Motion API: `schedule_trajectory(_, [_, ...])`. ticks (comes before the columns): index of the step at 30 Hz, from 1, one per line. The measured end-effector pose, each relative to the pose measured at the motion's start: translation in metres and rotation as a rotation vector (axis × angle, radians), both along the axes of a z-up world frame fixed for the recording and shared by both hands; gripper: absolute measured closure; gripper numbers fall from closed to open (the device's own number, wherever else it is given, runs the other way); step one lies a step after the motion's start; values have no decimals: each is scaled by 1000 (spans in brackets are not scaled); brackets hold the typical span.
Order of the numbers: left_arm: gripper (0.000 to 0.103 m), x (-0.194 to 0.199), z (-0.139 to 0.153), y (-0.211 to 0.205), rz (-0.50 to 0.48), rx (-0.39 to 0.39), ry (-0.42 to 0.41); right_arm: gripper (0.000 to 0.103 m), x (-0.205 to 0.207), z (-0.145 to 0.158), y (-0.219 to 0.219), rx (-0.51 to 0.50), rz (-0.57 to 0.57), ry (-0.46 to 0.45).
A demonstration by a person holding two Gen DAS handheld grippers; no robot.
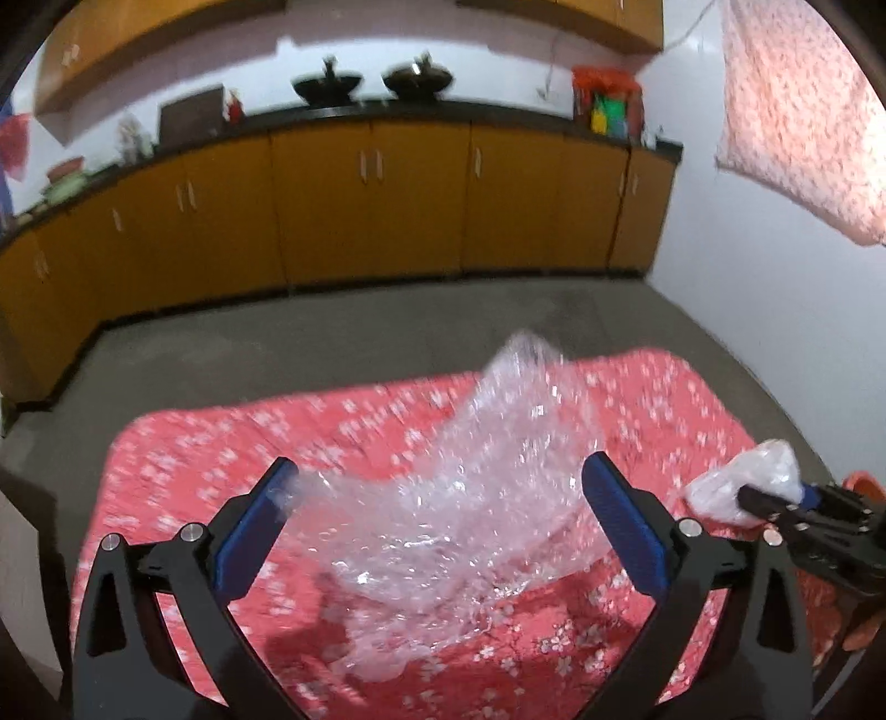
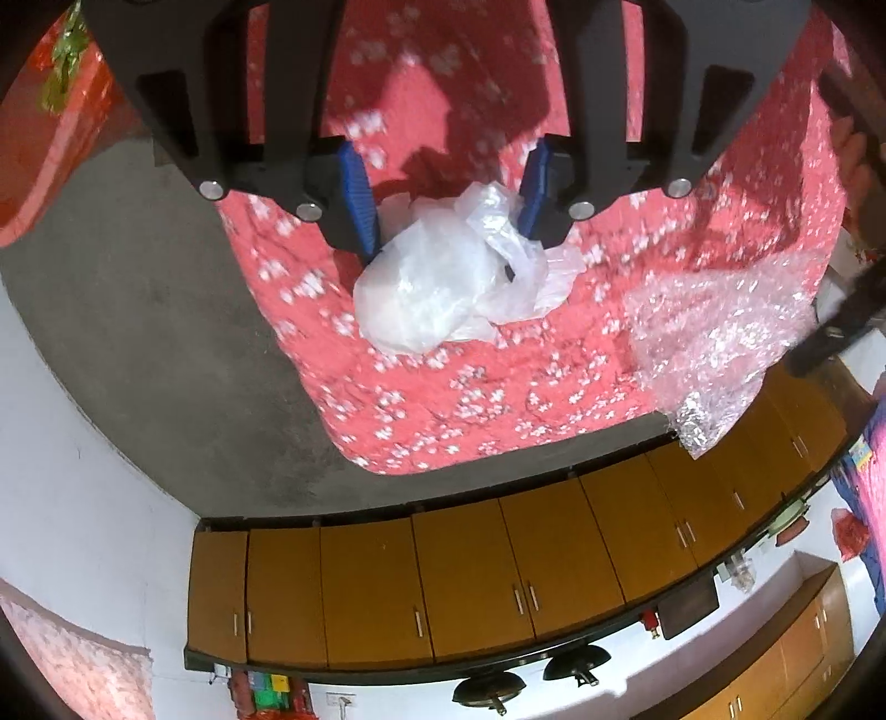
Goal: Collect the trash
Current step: 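Grasp the white bag with the right tool while the left tool grasps the bubble wrap, then carry the bubble wrap and white bag over the orange basket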
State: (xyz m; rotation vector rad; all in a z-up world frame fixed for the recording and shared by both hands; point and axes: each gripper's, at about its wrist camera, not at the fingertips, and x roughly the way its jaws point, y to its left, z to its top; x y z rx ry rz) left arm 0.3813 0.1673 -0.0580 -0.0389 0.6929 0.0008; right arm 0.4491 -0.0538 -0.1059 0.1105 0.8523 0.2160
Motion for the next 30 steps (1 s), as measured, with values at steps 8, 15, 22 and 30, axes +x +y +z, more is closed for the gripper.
schedule_trajectory(8, [17, 13, -25, -21, -31, 103, 84, 59, -7, 2, -11, 1, -4, 1])
schedule_trajectory(15, [45, 20, -37, -27, 7, 129, 148, 59, -18, 4, -13, -5, -6, 5])
schedule_trajectory(22, [70, 11, -38, -32, 36, 133, 156, 59, -35, 11, -16, -7, -6, 6])
schedule_trajectory(30, [75, -40, -27, -40, 45, 89, 154, 60, -76, 31, -23, -15, -1, -17])
